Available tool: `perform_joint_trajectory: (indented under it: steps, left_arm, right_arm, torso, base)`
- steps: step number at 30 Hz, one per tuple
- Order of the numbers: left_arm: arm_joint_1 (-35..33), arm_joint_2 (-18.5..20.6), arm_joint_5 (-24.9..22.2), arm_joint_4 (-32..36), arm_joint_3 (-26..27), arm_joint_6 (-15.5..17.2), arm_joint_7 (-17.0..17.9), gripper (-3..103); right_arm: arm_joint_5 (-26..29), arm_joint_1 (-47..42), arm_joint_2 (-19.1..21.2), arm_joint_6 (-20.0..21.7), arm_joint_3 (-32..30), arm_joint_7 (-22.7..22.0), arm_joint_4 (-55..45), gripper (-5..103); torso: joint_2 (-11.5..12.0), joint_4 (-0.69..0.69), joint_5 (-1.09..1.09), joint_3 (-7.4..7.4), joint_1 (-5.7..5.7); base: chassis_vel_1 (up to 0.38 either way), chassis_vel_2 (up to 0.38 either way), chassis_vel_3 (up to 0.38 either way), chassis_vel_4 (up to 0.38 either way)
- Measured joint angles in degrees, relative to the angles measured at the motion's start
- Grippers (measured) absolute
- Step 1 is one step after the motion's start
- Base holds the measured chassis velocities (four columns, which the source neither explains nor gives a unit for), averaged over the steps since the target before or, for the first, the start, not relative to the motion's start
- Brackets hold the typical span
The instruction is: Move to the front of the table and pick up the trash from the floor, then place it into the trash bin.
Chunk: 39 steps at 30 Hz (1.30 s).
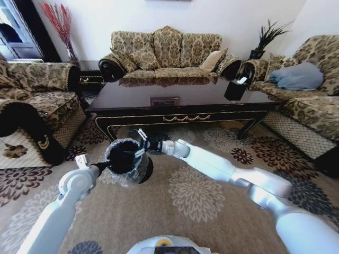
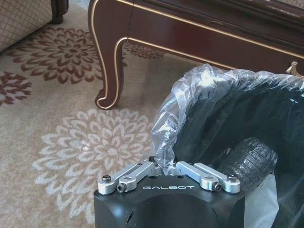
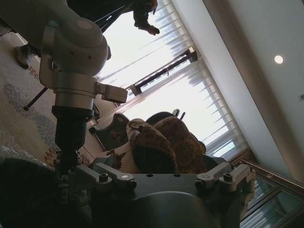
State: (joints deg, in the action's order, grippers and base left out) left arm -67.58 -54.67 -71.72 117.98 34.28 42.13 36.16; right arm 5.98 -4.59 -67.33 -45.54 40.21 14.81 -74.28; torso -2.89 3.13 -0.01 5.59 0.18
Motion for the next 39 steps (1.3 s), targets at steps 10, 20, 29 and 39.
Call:
perform_joint_trajectory:
  steps: [10,20,29,39]
  left_arm:
    - [-3.79,-0.60,-0.31,1.20,1.47,0.00,1.85,2]
    - [-7.87,-4.65,0.50,-0.83,0.78,0.00,7.41,2]
    - [-8.37,-7.37,2.37,-3.48,1.45,-0.01,11.04,2]
    - [-8.08,-7.80,0.88,-5.82,1.35,-0.01,11.99,2]
  right_arm:
    - [22.18,-2.29,10.77,9.08,2.06,-13.26,-6.53,100]
    - [30.43,-11.78,15.10,19.88,-7.93,-32.20,-10.60,100]
    - [36.63,-22.55,19.34,30.62,-27.81,-48.77,-12.23,100]
    - [40.91,-32.83,24.22,32.81,-40.05,-52.49,-17.19,100]
  torso:
    - [0.00,0.06,0.03,0.00,0.00]
    - [0.00,0.04,0.02,-0.01,0.00]
    - [0.00,0.06,0.03,0.00,0.00]
    - [0.00,0.04,0.02,-0.01,0.00]
  base:
    - [0.000,0.000,0.000,0.000]
    - [0.000,0.000,0.000,0.000]
    - [0.000,0.000,0.000,0.000]
    - [0.000,0.000,0.000,0.000]
